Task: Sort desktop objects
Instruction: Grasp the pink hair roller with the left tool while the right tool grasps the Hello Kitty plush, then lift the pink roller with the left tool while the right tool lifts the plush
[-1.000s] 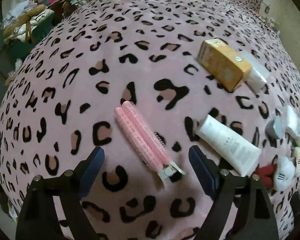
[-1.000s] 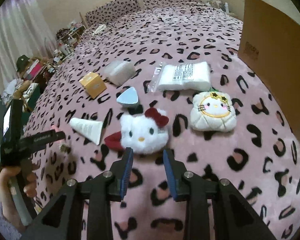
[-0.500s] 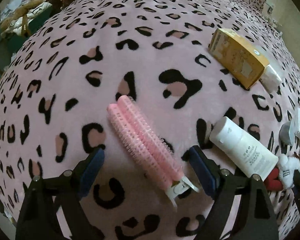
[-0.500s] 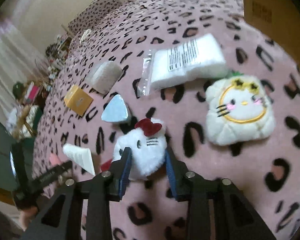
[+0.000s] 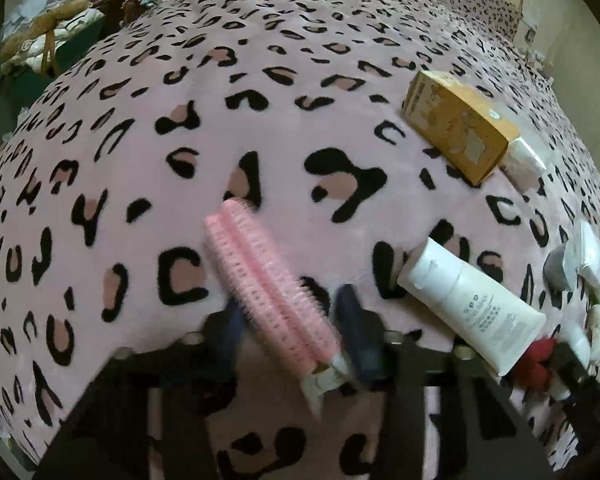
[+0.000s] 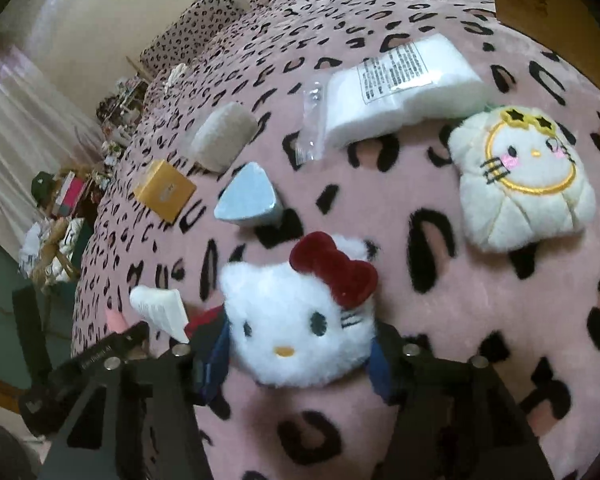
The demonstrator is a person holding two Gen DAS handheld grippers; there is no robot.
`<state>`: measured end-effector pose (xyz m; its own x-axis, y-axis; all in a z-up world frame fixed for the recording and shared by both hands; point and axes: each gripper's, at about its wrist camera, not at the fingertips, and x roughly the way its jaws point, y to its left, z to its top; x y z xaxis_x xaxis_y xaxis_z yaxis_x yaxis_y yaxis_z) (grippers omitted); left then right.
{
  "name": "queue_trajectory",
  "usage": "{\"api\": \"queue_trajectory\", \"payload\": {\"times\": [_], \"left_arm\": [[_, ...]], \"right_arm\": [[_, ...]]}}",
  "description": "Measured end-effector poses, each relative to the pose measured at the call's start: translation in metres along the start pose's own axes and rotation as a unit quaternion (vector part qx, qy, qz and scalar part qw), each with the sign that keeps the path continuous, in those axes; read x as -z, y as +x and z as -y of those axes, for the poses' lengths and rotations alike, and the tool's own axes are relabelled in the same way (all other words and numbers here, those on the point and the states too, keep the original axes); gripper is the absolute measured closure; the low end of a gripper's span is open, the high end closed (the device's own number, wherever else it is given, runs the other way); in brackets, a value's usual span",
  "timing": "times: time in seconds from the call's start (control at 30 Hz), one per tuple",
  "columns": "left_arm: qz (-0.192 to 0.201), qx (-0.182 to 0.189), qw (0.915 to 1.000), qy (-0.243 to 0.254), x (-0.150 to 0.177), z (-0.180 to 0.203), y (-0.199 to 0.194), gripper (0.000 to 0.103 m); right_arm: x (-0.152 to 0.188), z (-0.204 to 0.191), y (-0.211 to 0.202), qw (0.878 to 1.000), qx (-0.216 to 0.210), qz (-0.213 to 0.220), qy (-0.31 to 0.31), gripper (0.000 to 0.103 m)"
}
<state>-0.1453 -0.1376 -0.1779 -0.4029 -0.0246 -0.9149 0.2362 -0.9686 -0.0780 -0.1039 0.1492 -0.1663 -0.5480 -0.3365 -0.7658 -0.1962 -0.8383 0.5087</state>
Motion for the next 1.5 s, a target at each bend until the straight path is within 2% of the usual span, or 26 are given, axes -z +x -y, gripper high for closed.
{"api": "queue_trajectory", "payload": {"times": [0.23,0.5,0.8,1.03,1.5], "left_arm": [[0.007,0.010,0.9999,-0.006,0.007,-0.007,-0.015,0.075],[0.024,0.021,0.9993,0.017,0.018,-0.004,-0.045,0.075],[0.042,0.015,0.9986,0.029,0.029,-0.001,-0.076,0.075],[0.059,0.007,0.9974,0.041,0.042,0.000,-0.100,0.075],[0.087,0.008,0.9954,0.040,0.062,-0.011,-0.155,0.075]], "right_arm": [[0.010,-0.002,-0.013,1.000,-0.004,-0.003,-0.016,0.050],[0.016,-0.015,-0.044,0.999,-0.004,0.019,-0.048,0.050],[0.021,-0.035,-0.063,0.995,0.009,0.034,-0.089,0.050],[0.028,-0.049,-0.071,0.994,-0.003,0.033,-0.103,0.050],[0.039,-0.090,-0.119,0.985,-0.026,0.073,-0.153,0.050]]}}
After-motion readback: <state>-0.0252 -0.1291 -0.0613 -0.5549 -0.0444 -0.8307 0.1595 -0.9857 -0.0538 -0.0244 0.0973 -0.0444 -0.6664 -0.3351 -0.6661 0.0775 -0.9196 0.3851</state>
